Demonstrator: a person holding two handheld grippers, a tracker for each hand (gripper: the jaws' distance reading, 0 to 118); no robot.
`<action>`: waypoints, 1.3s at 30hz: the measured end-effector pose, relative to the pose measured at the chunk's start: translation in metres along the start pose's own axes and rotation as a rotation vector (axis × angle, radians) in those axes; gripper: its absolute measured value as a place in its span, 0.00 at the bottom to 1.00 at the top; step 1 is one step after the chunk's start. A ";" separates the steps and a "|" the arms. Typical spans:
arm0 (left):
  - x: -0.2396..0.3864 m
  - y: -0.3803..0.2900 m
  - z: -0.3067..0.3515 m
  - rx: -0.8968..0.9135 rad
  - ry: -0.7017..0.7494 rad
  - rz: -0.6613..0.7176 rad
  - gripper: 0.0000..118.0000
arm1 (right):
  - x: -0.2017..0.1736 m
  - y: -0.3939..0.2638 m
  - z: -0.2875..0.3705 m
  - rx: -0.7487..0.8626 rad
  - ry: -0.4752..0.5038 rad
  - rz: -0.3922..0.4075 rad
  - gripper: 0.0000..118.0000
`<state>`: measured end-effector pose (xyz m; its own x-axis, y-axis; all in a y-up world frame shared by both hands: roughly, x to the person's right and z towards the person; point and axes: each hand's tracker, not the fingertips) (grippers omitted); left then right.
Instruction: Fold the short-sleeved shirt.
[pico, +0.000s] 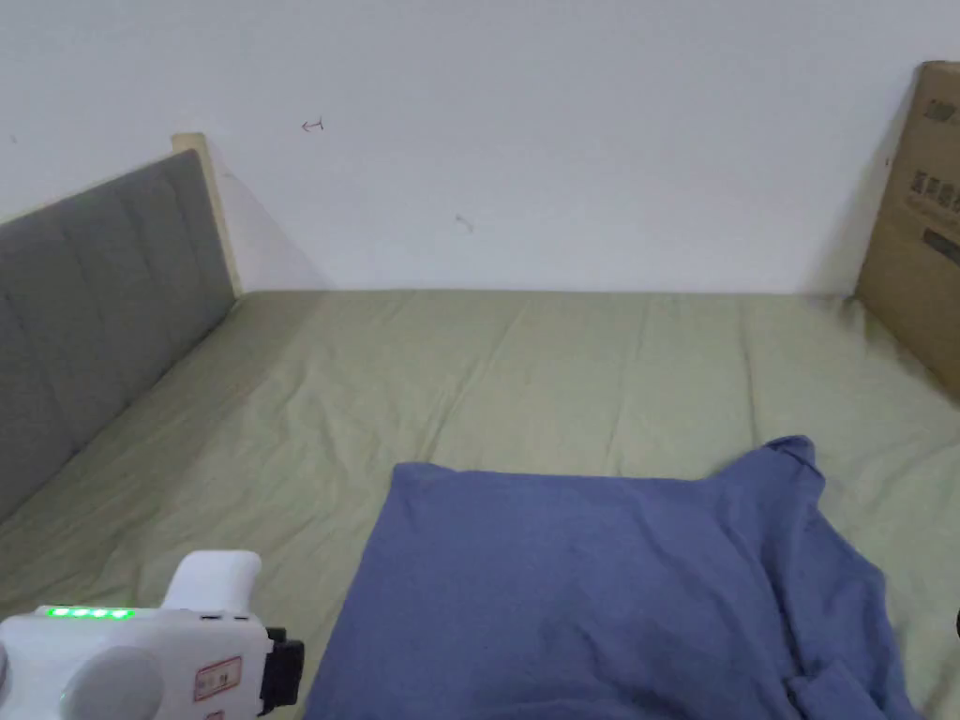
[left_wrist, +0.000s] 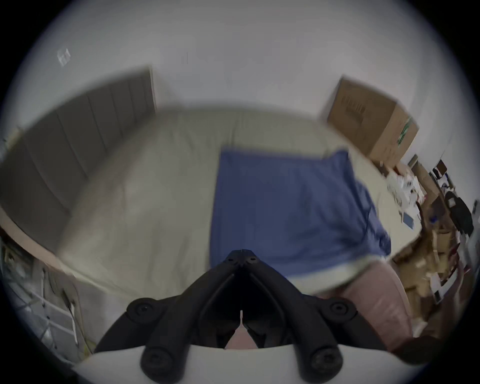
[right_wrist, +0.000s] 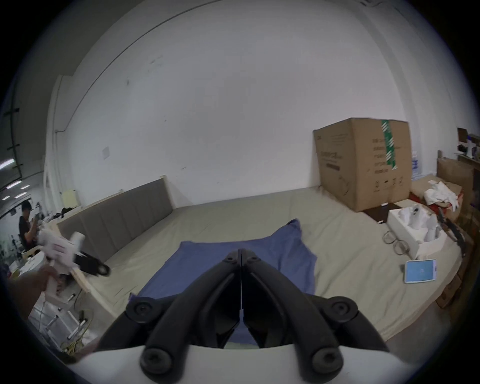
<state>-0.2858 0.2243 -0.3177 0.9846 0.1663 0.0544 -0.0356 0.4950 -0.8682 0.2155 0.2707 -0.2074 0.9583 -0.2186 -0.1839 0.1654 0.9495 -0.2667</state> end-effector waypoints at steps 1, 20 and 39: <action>-0.008 -0.005 -0.017 -0.012 -0.052 0.023 0.10 | -0.003 -0.002 -0.002 -0.008 -0.001 0.009 0.00; 0.000 -0.038 -0.102 -0.050 0.125 -0.181 0.04 | 0.064 -0.016 -0.038 -0.253 -0.186 -0.080 0.00; 0.001 -0.038 -0.084 -0.023 0.072 -0.057 0.04 | 0.167 -0.104 -0.113 -0.763 -0.369 -0.301 0.88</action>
<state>-0.2689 0.1340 -0.3256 0.9947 0.0761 0.0690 0.0239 0.4818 -0.8759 0.3318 0.1099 -0.3171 0.9351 -0.2226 0.2758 0.3479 0.4276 -0.8343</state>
